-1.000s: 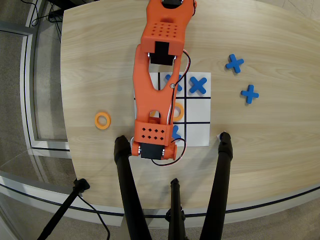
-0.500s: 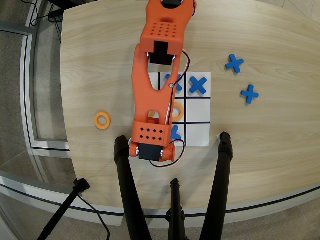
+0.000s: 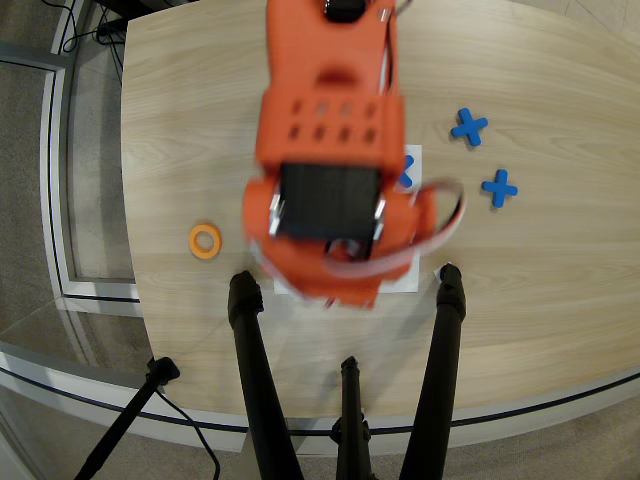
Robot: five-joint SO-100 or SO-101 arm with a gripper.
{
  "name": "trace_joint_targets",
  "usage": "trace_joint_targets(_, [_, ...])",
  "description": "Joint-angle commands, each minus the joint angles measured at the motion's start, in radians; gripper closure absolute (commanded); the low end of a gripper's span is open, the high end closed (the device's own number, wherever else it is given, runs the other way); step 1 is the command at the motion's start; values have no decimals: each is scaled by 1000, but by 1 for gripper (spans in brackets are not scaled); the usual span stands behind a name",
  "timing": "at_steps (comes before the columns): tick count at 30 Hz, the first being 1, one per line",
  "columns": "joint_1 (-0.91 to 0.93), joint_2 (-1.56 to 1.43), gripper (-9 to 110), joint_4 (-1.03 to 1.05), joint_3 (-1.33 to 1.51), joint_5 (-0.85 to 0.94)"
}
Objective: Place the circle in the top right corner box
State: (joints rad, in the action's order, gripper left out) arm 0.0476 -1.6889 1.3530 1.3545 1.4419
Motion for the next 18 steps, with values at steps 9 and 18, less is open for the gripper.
trace_joint_targets(9, [-64, -1233, 90, -186, 1420, 109])
trace_joint_targets(18, [-80, -1605, 90, 21, 1681, 124])
